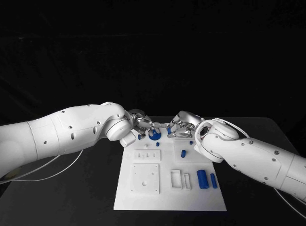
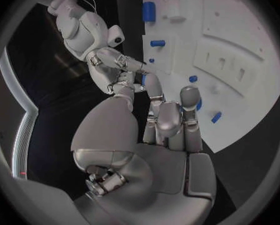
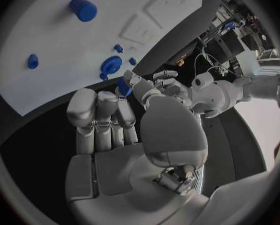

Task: Assemble the parts on the task board

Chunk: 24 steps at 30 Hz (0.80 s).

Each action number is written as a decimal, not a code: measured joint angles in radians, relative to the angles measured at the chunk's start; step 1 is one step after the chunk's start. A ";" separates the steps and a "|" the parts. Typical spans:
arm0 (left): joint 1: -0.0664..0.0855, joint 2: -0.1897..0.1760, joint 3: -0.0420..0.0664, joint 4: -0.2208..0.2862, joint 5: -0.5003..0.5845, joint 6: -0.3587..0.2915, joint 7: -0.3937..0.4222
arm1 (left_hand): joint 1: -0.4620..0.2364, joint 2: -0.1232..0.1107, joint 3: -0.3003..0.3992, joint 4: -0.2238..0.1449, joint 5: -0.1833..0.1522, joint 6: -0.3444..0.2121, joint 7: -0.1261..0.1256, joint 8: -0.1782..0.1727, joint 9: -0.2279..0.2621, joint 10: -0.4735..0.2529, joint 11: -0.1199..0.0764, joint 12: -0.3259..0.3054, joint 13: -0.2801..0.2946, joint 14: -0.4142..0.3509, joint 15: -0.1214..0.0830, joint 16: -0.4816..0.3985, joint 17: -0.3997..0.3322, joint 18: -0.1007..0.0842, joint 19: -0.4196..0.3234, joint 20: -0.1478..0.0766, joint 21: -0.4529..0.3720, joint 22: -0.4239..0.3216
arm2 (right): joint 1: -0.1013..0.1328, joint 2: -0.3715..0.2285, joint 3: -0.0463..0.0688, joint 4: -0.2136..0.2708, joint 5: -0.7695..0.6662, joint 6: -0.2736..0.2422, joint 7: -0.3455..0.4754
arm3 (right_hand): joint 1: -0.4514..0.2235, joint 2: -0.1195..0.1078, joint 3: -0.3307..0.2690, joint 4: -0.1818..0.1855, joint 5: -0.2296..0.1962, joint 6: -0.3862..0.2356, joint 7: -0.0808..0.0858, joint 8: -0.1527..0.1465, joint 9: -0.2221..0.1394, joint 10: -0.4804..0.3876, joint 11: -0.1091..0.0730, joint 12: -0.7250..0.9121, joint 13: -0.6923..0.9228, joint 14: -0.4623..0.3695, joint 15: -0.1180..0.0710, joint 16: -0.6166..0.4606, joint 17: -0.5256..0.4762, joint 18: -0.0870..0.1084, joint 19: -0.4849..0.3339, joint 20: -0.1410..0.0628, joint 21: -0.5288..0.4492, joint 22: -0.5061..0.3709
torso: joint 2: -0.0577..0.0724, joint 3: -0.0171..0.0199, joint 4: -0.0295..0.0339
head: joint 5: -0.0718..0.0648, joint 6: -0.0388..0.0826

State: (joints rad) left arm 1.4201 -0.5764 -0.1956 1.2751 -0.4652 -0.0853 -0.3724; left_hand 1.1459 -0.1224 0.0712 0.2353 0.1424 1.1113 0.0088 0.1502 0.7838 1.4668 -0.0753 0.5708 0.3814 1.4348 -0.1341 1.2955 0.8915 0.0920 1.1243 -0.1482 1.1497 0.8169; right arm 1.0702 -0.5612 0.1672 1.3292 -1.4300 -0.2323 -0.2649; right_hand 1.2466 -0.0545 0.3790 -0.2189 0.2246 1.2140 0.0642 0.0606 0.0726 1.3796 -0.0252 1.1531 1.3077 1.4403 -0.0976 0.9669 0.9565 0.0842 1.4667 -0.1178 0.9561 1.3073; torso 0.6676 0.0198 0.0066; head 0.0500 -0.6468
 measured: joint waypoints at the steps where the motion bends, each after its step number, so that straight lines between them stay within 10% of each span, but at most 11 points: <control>1: 0.000 0.002 0.000 0.000 -0.001 0.000 -0.003 | 0.000 0.000 0.000 0.000 0.000 0.000 0.000 0.000 -0.001 0.000 0.000 0.000 0.000 0.000 0.000 0.000 0.000 0.000 0.001 0.001 -0.003 0.005 | 0.000 0.001 -0.001 0.001 -0.002 0.001 -0.003 | 0.000 0.000 0.000 0.000 0.000 0.000 0.000 0.000 0.000 0.000 0.000 0.000 0.000 0.000 0.000 0.000 0.000 0.000 0.000 0.000 0.000 0.000 | 0.000 0.0000 0.0003 | 0.000 0.000; 24: 0.000 0.027 0.000 -0.013 -0.064 0.042 -0.075 | -0.021 0.044 -0.014 -0.036 0.004 0.011 0.004 -0.022 -0.087 0.000 0.000 -0.008 0.002 -0.003 0.003 -0.006 -0.012 -0.015 0.030 0.005 -0.109 0.138 | 0.000 0.031 -0.003 0.031 -0.046 0.004 -0.028 | -0.004 -0.007 0.003 0.003 0.004 0.000 0.000 -0.001 0.000 0.000 0.000 0.000 0.000 0.000 0.000 0.000 0.001 0.000 0.000 0.000 0.000 0.000 | 0.002 -0.0001 -0.0004 | 0.002 -0.004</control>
State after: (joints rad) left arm 1.4201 -0.5493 -0.1954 1.2625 -0.5294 -0.0429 -0.4474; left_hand 1.1249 -0.0788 0.0573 0.1992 0.1462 1.1221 0.0125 0.1285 0.6968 1.4667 -0.0752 0.5628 0.3837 1.4320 -0.1314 1.2895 0.8797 0.0774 1.1548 -0.1429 1.0403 0.9544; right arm 1.0702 -0.5302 0.1646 1.3602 -1.4761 -0.2285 -0.2933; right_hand 1.2424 -0.0613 0.3823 -0.2156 0.2286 1.2141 0.0643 0.0596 0.0726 1.3796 -0.0251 1.1531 1.3076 1.4402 -0.0972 0.9670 0.9575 0.0841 1.4667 -0.1177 0.9562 1.3073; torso 0.6698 0.0198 0.0062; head 0.0523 -0.6505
